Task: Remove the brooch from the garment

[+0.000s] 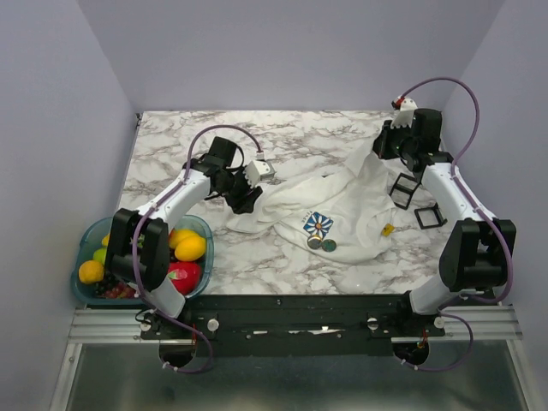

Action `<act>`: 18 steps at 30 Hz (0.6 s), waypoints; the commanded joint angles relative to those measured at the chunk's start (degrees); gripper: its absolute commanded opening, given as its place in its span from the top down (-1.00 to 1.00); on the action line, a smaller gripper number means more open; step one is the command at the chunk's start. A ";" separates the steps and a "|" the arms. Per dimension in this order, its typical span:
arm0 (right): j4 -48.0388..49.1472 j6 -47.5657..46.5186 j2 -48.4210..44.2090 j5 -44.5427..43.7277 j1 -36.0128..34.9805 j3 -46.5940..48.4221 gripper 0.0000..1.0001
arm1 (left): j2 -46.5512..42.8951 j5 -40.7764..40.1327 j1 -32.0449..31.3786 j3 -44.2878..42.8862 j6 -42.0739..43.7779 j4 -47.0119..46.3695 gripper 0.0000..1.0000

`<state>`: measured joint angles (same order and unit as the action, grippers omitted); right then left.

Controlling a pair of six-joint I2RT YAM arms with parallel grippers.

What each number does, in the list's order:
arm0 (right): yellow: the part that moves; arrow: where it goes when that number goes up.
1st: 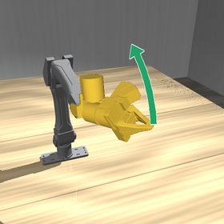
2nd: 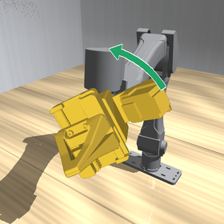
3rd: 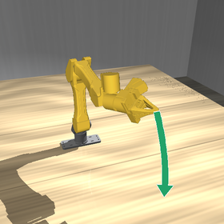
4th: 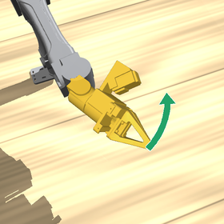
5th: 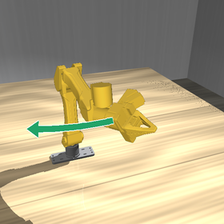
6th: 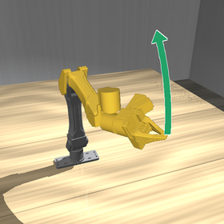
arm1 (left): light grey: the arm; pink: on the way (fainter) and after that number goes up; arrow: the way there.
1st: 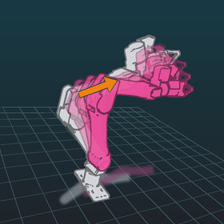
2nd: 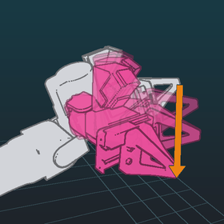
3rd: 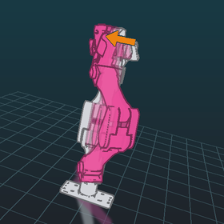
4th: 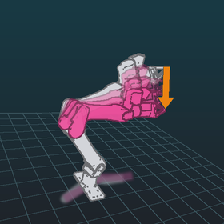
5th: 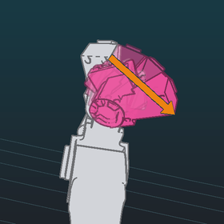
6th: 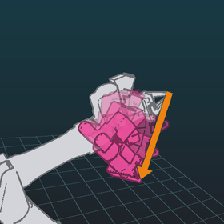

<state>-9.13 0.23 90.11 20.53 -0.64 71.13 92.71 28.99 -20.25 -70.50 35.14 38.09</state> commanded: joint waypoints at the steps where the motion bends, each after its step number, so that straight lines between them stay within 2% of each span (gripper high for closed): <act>1: 0.34 1.26 -0.81 1.61 0.21 0.76 0.99 | 0.63 -2.35 -2.06 3.69 -6.27 -6.05 -0.21; 4: 0.42 1.44 -1.42 1.61 0.21 -0.55 0.99 | 4.22 -4.03 -2.78 2.92 -9.99 -8.90 -0.23; 7: 0.42 1.27 -2.30 1.53 0.21 -1.96 0.99 | 9.50 -4.21 -2.78 -0.68 -13.51 -7.78 -0.18; 11: 0.51 0.83 -3.44 0.65 0.21 -3.37 0.99 | 14.51 -6.23 -1.82 -5.95 -10.89 -4.17 0.31; 12: 0.51 0.74 -3.62 0.56 0.21 -3.89 0.99 | 14.96 -6.06 -1.20 -6.49 -9.22 -3.72 0.58; 14: 0.69 0.74 -4.23 0.30 0.21 -4.16 0.99 | 14.87 -4.74 0.38 -8.59 -7.46 -2.14 0.79; 15: 0.69 0.74 -4.24 0.30 0.29 -4.42 0.99 | 14.61 -4.65 1.95 -9.47 -6.67 -1.53 1.00; 18: 1.04 0.74 -4.41 0.12 0.21 -5.04 0.99 | 14.69 -4.73 5.29 -13.69 -3.94 0.76 1.00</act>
<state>-9.08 0.64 87.57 20.82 -0.64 67.22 108.25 24.69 -19.57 -78.13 27.03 36.05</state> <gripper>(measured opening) 0.022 0.017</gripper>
